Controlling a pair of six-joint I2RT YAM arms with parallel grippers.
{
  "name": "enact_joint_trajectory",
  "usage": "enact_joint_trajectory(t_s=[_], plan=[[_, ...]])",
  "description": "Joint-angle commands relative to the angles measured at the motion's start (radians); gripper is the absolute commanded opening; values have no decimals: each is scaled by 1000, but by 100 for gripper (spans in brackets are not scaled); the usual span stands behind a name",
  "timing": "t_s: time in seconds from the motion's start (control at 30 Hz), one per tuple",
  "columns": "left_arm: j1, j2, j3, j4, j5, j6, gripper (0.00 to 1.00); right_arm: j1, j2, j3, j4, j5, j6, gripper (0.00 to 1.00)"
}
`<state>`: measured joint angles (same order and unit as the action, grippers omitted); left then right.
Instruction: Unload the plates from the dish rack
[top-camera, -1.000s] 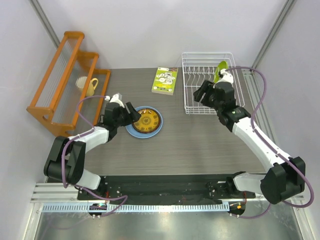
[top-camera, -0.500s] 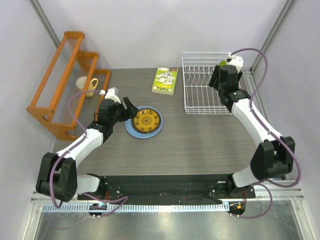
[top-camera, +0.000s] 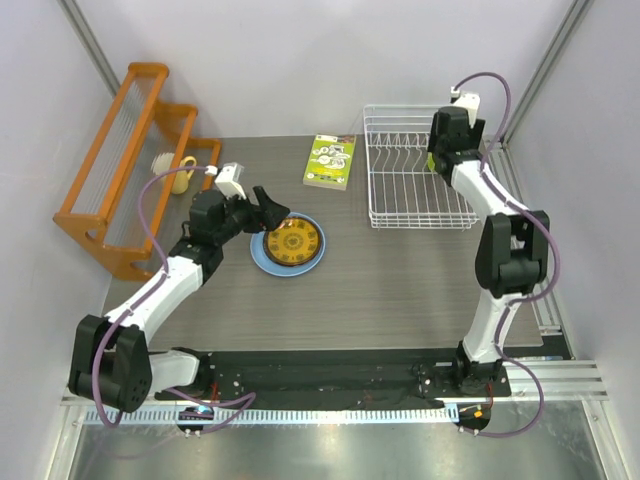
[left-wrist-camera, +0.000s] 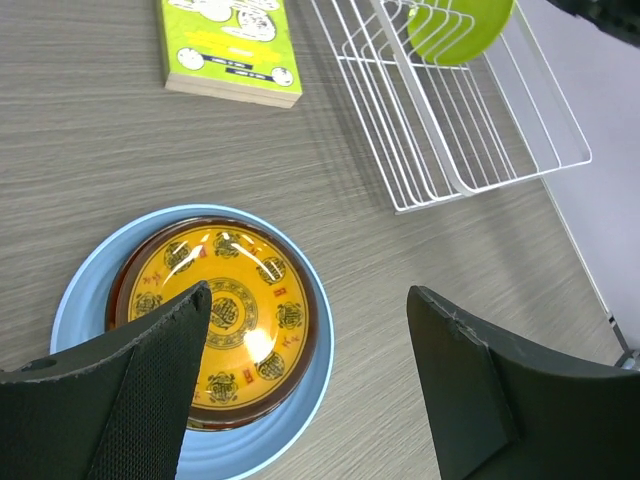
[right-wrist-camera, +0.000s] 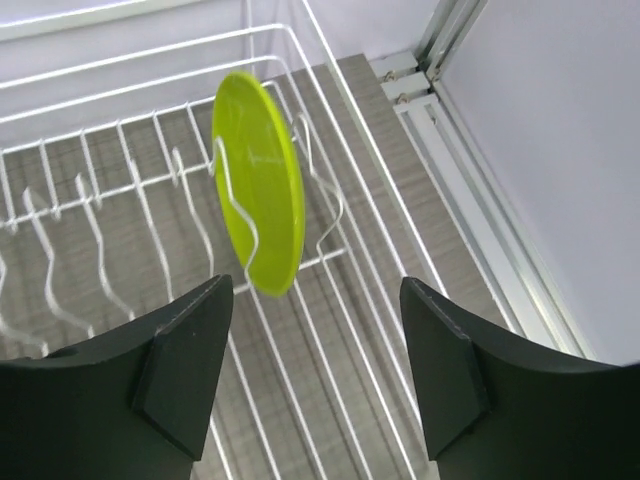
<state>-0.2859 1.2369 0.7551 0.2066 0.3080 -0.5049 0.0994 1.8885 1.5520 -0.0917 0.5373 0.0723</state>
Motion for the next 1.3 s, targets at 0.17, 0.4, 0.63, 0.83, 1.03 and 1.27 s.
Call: enact_joint_trajectory(t_s=[0.17,0.4,0.63,0.83,1.03,1.27], plan=[[2,33,21,85,79,36,80,-55,265,328,-12,-14,-59,63],[2,105,41,91,80,43,80,-69,402,497,-71,-46,-65,48],[2,156,46,111,86,36,79,-69,429,519,-97,-80,-66,15],[2,179,27,148,95,22,79,-47,417,526,-82,25,-164,10],[2,203,23,160,105,6,79,-32,357,474,-11,145,-229,10],[2,182,23,134,69,-4,84,-6,291,396,52,237,-286,10]])
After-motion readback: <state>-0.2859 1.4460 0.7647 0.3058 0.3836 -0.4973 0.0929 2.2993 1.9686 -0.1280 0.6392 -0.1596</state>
